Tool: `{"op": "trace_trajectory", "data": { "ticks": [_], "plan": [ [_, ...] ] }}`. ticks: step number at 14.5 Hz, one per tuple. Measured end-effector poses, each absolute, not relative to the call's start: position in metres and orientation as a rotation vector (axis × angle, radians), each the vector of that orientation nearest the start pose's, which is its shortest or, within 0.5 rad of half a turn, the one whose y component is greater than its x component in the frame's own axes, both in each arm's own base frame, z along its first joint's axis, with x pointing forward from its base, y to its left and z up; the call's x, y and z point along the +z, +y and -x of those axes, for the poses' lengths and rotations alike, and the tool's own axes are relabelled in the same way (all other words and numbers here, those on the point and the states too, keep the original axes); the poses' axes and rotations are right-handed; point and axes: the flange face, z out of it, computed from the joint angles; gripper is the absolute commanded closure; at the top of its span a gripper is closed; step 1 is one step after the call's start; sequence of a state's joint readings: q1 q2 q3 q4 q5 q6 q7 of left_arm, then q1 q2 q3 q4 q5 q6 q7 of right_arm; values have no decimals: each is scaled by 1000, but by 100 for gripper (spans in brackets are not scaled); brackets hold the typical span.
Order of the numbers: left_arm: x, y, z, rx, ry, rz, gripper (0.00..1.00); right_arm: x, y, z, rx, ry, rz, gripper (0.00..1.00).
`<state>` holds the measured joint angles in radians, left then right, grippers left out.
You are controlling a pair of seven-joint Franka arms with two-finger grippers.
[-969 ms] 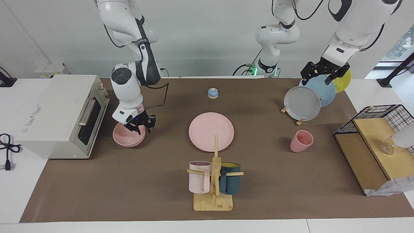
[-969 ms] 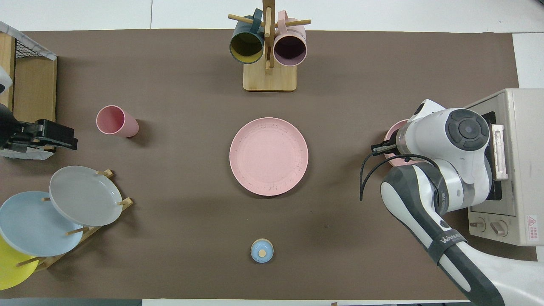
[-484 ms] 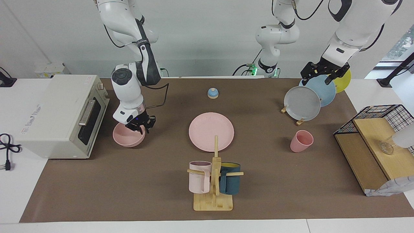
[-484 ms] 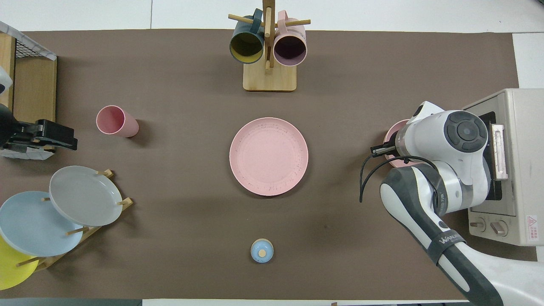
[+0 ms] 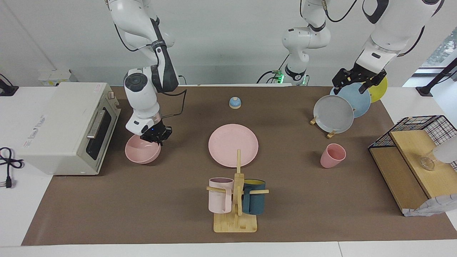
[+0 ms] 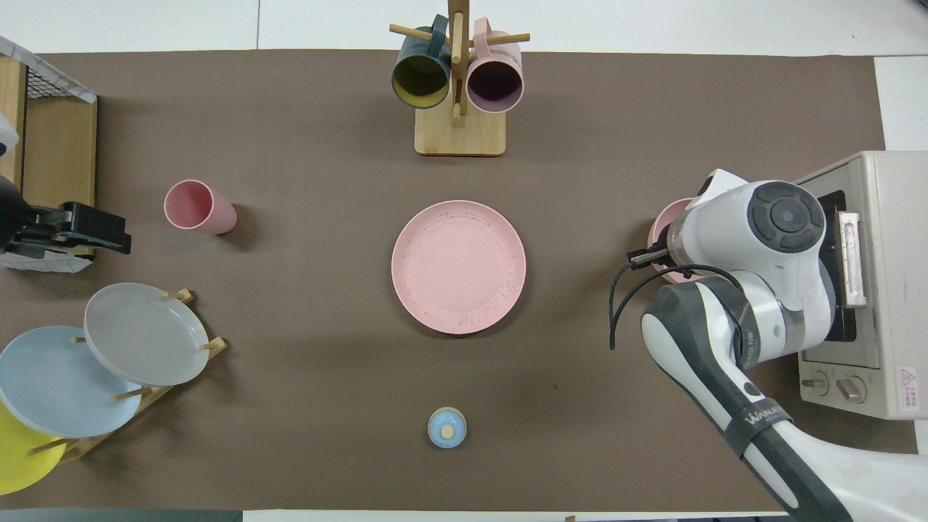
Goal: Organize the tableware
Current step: 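Carry the pink bowl onto the pink plate with the right gripper, then open the right gripper on the bowl while the left gripper grasps the cup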
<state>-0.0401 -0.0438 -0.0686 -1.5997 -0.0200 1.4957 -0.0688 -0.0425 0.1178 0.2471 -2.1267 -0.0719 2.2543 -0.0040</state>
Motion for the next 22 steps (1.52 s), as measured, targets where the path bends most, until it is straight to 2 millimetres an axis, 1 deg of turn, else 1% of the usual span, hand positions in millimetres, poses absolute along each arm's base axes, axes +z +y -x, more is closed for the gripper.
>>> {"op": "trace_trajectory", "data": {
  "ticks": [1, 2, 3, 4, 5, 6, 7, 9, 10, 11, 12, 13, 14, 15, 16, 17, 18, 19, 20, 22],
  "plan": [
    [629, -61, -529, 95, 63, 3151, 0, 374, 128, -554, -4, -396, 3147, 100],
    [629, -61, -529, 92, 63, 3151, 0, 394, 151, -560, 7, -389, 3159, 100],
    [629, -61, -529, 91, 63, 3151, 0, 415, 179, -564, 2, -370, 3174, 100],
    [629, -61, -530, 89, 62, 3152, 0, 436, 212, -564, -11, -335, 3183, 100],
    [630, -60, -530, 78, 61, 3153, 0, 453, 246, -561, -26, -301, 3192, 100],
    [631, -60, -532, 58, 60, 3154, 0, 464, 279, -555, -29, -276, 3210, 100],
    [631, -59, -534, 35, 55, 3156, 0, 469, 314, -548, -15, -242, 3233, 100],
    [629, -51, -540, -5, 27, 3159, 0, 472, 385, -539, -6, -165, 3258, 100],
    [622, -46, -547, -16, 11, 3161, 0, 467, 416, -538, -20, -148, 3267, 100],
    [610, -42, -556, -24, -1, 3162, 0, 457, 441, -537, -44, -142, 3276, 100],
    [594, -41, -568, -30, -5, 3164, 0, 443, 462, -535, -62, -129, 3285, 100],
    [573, -42, -582, -25, -5, 3167, 0, 429, 477, -533, -75, -106, 3285, 100],
    [550, -44, -596, -17, -2, 3170, 0, 420, 485, -535, -90, -81, 3273, 100],
    [524, -47, -611, -6, 2, 3174, 0, 415, 486, -541, -111, -60, 3256, 100],
    [498, -50, -623, 5, 7, 3177, 0, 412, 483, -548, -130, -45, 3241, 100],
    [476, -54, -633, 15, 14, 3180, 0, 408, 479, -554, -143, -34, 3230, 100],
    [459, -56, -639, 25, 19, 3182, 0, 402, 478, -556, -147, -33, 3224, 100],
    [446, -60, -644, 37, 25, 3183, 0, 394, 478, -555, -140, -37, 3226, 100],
    [437, -65, -646, 45, 37, 3184, 0, 386, 478, -553, -132, -41, 3230, 100],
    [427, -78, -648, 50, 67, 3184, 0, 372, 480, -550, -129, -56, 3226, 100]
  ]
}}
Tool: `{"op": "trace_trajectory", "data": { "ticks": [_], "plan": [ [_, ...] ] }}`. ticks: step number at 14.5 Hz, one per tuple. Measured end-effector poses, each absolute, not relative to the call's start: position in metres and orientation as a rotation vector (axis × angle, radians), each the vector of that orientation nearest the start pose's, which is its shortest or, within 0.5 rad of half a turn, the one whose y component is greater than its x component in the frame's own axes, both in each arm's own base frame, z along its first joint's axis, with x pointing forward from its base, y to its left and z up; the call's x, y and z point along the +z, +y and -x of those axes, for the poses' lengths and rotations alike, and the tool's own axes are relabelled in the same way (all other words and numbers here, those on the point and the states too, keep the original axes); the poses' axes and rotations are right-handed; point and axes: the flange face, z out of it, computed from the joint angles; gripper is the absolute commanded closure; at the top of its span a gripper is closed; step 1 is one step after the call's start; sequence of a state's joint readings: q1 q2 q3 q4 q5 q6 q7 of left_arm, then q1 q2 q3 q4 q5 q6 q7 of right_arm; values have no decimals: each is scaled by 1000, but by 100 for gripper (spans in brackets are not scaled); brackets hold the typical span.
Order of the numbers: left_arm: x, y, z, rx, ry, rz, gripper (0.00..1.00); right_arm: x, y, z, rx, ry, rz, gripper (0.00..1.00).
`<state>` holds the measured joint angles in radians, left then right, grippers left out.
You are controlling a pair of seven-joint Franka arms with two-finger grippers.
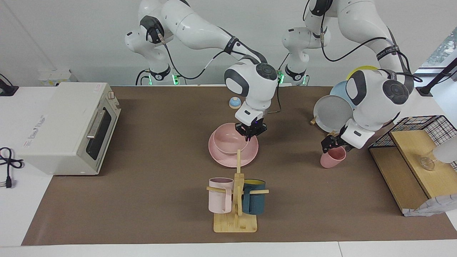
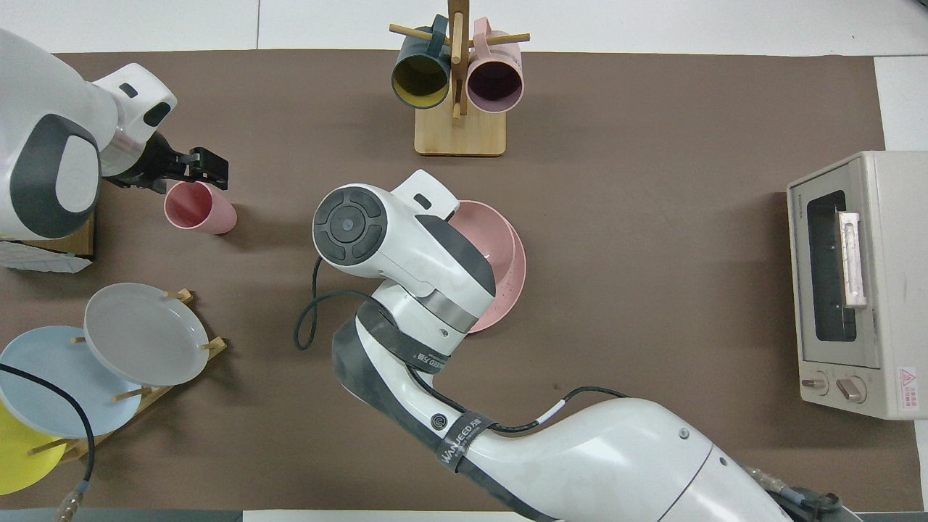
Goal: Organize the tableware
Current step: 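Open the right gripper on the bowl while the left gripper grasps the cup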
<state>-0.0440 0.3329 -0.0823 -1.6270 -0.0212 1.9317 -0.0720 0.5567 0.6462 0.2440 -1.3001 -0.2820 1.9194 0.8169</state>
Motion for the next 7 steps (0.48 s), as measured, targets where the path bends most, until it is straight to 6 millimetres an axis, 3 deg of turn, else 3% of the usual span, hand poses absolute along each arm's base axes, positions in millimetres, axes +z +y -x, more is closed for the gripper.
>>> {"op": "trace_trajectory", "data": {
  "ticks": [3, 7],
  "plan": [
    [419, -83, -647, 71, 78, 3183, 0, 356, 485, -541, -129, -39, 3218, 100],
    [398, -83, -640, 133, 56, 3177, 0, 354, 490, -536, -128, -33, 3216, 100]
  ]
}}
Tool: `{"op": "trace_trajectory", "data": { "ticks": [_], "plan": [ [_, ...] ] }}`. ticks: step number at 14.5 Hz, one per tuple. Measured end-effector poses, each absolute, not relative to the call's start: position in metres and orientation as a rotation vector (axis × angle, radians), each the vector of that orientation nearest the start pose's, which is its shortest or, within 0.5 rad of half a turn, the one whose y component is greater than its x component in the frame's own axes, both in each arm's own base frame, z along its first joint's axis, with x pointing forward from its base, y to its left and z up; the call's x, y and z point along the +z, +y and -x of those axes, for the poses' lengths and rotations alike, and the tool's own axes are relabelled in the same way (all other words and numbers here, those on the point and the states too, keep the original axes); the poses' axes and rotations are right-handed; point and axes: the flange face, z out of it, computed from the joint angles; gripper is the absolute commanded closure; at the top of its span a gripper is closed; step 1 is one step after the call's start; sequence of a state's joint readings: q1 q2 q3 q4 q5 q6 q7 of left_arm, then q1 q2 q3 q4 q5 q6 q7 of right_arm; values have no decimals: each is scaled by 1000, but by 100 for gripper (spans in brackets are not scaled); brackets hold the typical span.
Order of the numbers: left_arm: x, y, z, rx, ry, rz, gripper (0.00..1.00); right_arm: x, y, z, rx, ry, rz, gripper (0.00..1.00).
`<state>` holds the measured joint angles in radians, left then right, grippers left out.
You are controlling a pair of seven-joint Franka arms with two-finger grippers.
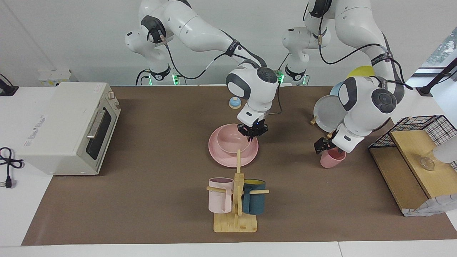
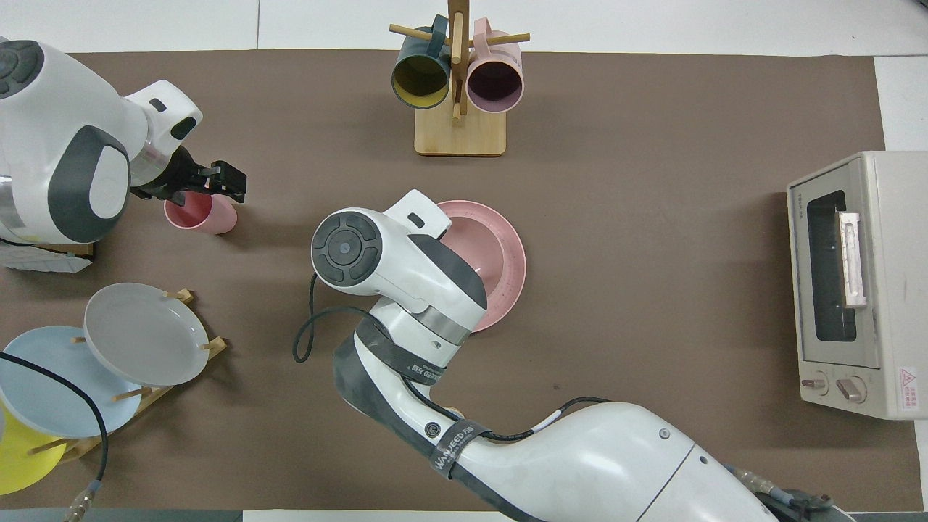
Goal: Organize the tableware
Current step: 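Open the right gripper on the bowl while the left gripper grasps the cup, then carry the pink cup into the bowl with the left gripper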
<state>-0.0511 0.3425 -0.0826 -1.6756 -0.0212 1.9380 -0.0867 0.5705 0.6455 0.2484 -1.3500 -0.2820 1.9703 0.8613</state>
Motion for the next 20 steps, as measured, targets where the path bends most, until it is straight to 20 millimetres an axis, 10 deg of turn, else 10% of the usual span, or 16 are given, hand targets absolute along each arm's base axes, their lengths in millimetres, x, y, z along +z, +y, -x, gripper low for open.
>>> {"op": "trace_trajectory", "data": {
  "ticks": [2, 3, 4, 5, 6, 10, 16, 20],
  "plan": [
    [389, -83, -637, 130, 37, 3177, 1, 353, 489, -536, -123, -30, 3220, 88],
    [382, -82, -635, 131, 32, 3176, 10, 353, 488, -537, -123, -25, 3221, 61],
    [375, -82, -633, 136, 30, 3176, 23, 353, 486, -539, -116, -13, 3217, 12],
    [370, -82, -631, 140, 28, 3175, 61, 354, 484, -540, -107, 1, 3211, 0],
    [368, -82, -630, 145, 28, 3174, 100, 355, 483, -541, -101, 9, 3206, 0],
    [367, -82, -630, 144, 60, 3174, 100, 407, 462, -557, -144, 38, 3214, 0],
    [386, -81, -638, 88, 96, 3149, 100, 545, 238, -590, -60, -116, 3236, 0],
    [478, -102, -646, 132, -14, 3187, 100, 593, 121, -569, -30, -177, 3247, 0]
  ]
}}
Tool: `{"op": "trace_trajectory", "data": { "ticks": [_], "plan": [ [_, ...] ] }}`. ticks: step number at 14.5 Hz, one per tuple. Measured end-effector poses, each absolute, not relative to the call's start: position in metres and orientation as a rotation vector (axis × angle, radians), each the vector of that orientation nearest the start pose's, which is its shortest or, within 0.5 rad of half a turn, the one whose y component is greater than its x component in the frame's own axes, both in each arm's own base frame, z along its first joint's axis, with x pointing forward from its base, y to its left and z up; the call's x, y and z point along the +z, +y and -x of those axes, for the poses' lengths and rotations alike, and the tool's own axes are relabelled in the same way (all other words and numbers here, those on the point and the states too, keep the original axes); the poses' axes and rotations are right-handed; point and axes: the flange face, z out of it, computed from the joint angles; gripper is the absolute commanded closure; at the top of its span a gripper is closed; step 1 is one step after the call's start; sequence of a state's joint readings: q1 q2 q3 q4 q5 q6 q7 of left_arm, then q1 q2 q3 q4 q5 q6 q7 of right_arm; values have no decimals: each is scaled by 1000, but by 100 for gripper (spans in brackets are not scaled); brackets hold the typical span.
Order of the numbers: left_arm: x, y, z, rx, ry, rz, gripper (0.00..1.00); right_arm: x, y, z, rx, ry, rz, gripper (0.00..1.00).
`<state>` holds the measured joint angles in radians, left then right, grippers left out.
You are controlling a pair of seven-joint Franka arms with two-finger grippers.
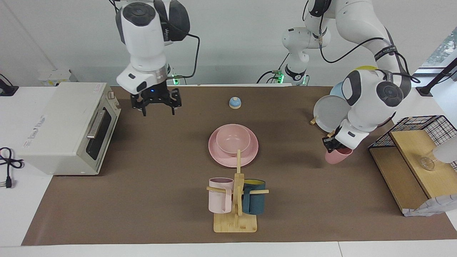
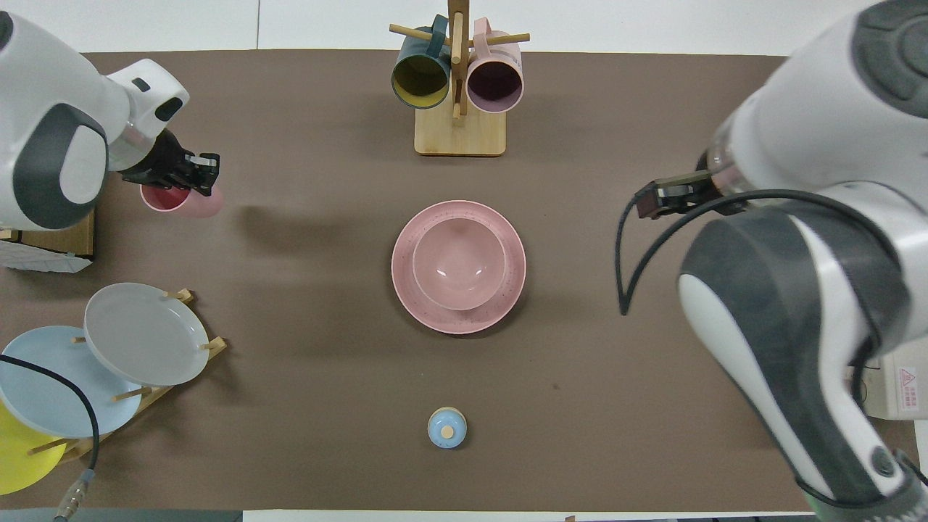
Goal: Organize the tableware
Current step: 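Carry the pink cup into the bowl with the left gripper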
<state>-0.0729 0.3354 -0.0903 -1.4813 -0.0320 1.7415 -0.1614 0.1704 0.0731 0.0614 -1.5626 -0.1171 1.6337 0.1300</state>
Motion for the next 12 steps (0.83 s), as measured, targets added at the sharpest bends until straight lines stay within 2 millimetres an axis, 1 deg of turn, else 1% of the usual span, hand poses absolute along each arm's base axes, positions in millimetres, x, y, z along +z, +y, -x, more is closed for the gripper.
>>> {"op": "trace_trajectory", "data": {
  "ticks": [1, 2, 3, 4, 5, 6, 7, 8, 10, 12],
  "plan": [
    [508, -120, -644, 136, -89, 3195, 100, 598, 98, -566, -22, -172, 3249, 0],
    [533, -147, -638, 140, -161, 3194, 100, 597, 78, -564, -7, -165, 3251, 0],
    [551, -182, -631, 136, -229, 3190, 100, 592, 62, -562, 19, -150, 3249, 0],
    [560, -221, -622, 119, -301, 3187, 100, 583, 52, -560, 53, -133, 3239, 0],
    [563, -265, -611, 101, -364, 3187, 100, 573, 46, -558, 80, -125, 3231, 0],
    [563, -307, -598, 80, -407, 3191, 100, 565, 41, -558, 86, -142, 3226, 0],
    [559, -340, -586, 69, -432, 3196, 100, 561, 37, -558, 91, -168, 3223, 0],
    [555, -366, -575, 60, -451, 3201, 100, 558, 34, -557, 95, -182, 3221, 0],
    [537, -407, -559, 46, -482, 3209, 100, 559, 28, -556, 96, -176, 3220, 0],
    [505, -436, -544, 61, -499, 3195, 100, 561, 24, -554, 93, -163, 3220, 0]
  ]
}}
